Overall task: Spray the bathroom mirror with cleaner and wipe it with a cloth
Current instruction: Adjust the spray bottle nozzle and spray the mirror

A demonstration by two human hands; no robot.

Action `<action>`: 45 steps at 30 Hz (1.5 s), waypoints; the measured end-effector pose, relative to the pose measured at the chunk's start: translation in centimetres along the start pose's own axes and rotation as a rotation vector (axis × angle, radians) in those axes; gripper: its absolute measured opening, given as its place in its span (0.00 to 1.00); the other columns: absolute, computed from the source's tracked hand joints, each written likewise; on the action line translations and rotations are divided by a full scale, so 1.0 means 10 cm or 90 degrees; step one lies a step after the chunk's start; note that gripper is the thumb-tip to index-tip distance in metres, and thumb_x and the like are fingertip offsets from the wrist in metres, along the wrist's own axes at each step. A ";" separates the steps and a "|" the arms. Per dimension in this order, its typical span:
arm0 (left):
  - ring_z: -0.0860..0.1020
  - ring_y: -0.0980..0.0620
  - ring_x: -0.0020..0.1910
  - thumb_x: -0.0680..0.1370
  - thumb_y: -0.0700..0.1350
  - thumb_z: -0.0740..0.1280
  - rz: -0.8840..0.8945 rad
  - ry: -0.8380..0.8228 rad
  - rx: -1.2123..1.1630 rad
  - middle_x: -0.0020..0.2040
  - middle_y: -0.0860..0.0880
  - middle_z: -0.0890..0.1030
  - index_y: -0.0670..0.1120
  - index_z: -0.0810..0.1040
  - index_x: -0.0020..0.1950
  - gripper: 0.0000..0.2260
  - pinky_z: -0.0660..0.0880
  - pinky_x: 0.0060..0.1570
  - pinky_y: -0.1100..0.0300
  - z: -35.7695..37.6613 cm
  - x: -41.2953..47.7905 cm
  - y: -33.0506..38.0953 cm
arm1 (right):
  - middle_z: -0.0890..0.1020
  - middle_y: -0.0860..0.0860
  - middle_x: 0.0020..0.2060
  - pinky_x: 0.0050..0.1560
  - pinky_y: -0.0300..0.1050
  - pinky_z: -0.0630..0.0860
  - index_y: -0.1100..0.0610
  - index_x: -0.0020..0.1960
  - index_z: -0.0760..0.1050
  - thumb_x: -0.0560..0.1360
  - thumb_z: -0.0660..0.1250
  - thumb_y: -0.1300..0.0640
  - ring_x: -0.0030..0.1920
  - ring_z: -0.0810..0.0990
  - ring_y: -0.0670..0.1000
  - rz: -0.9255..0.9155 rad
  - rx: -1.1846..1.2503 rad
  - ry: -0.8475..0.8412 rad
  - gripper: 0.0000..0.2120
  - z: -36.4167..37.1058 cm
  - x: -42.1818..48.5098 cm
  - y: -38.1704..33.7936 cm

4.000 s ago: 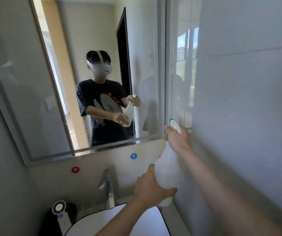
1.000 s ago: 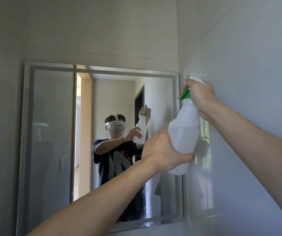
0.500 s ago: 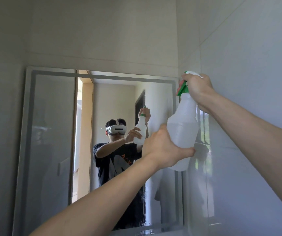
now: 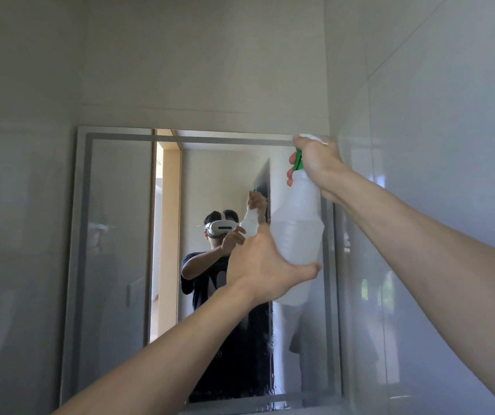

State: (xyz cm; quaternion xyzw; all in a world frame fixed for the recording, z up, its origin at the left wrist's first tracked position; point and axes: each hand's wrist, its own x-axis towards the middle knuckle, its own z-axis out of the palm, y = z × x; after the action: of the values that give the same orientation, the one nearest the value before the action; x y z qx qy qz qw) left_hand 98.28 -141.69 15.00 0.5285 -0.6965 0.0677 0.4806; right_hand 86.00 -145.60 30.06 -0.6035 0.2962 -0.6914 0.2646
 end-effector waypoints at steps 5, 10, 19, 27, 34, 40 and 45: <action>0.80 0.51 0.49 0.57 0.74 0.70 -0.010 0.003 0.001 0.48 0.59 0.81 0.56 0.70 0.59 0.37 0.78 0.42 0.54 -0.05 -0.06 -0.08 | 0.82 0.54 0.34 0.42 0.53 0.81 0.58 0.48 0.76 0.70 0.65 0.48 0.29 0.81 0.57 0.009 0.007 -0.015 0.14 0.08 -0.04 0.10; 0.80 0.51 0.47 0.58 0.74 0.69 -0.037 -0.008 0.000 0.47 0.58 0.79 0.56 0.68 0.59 0.37 0.76 0.38 0.56 -0.05 -0.08 -0.13 | 0.85 0.56 0.42 0.47 0.49 0.78 0.60 0.51 0.78 0.71 0.68 0.43 0.43 0.83 0.54 0.021 0.029 -0.157 0.20 0.10 -0.11 0.14; 0.79 0.48 0.56 0.58 0.74 0.70 -0.044 -0.007 -0.002 0.55 0.58 0.79 0.57 0.66 0.65 0.41 0.79 0.52 0.50 0.05 -0.17 -0.24 | 0.85 0.56 0.29 0.52 0.54 0.82 0.58 0.39 0.77 0.78 0.57 0.36 0.36 0.86 0.59 -0.029 -0.097 -0.009 0.27 0.28 -0.25 0.31; 0.81 0.48 0.53 0.58 0.73 0.71 -0.049 -0.019 0.006 0.54 0.58 0.79 0.57 0.64 0.65 0.41 0.81 0.50 0.49 0.08 -0.24 -0.41 | 0.85 0.54 0.30 0.32 0.41 0.79 0.60 0.41 0.78 0.80 0.61 0.42 0.33 0.84 0.58 0.024 -0.007 -0.021 0.23 0.32 -0.34 0.51; 0.80 0.46 0.53 0.58 0.74 0.70 -0.054 -0.040 0.040 0.53 0.56 0.81 0.56 0.64 0.61 0.39 0.76 0.47 0.52 0.17 -0.29 -0.53 | 0.83 0.52 0.29 0.36 0.47 0.80 0.52 0.33 0.78 0.72 0.65 0.41 0.33 0.83 0.58 0.021 0.043 -0.014 0.17 0.31 -0.37 0.68; 0.79 0.46 0.53 0.58 0.75 0.68 -0.068 -0.070 0.053 0.52 0.56 0.81 0.55 0.65 0.63 0.40 0.72 0.46 0.53 0.30 -0.37 -0.63 | 0.81 0.50 0.28 0.57 0.67 0.79 0.43 0.26 0.79 0.72 0.62 0.36 0.37 0.80 0.59 0.034 -0.010 0.010 0.20 0.34 -0.43 0.81; 0.79 0.47 0.53 0.59 0.75 0.68 -0.074 -0.103 0.045 0.52 0.57 0.80 0.54 0.65 0.61 0.39 0.71 0.46 0.54 0.34 -0.46 -0.73 | 0.83 0.50 0.28 0.56 0.63 0.80 0.52 0.27 0.77 0.75 0.63 0.38 0.38 0.83 0.60 0.041 -0.027 0.018 0.25 0.38 -0.49 0.95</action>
State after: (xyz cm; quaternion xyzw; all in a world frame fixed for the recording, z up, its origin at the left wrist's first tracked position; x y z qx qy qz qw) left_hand 102.02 -143.83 6.80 0.5885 -0.6983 0.0213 0.4069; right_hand 90.49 -148.92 20.14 -0.5891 0.3336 -0.6848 0.2697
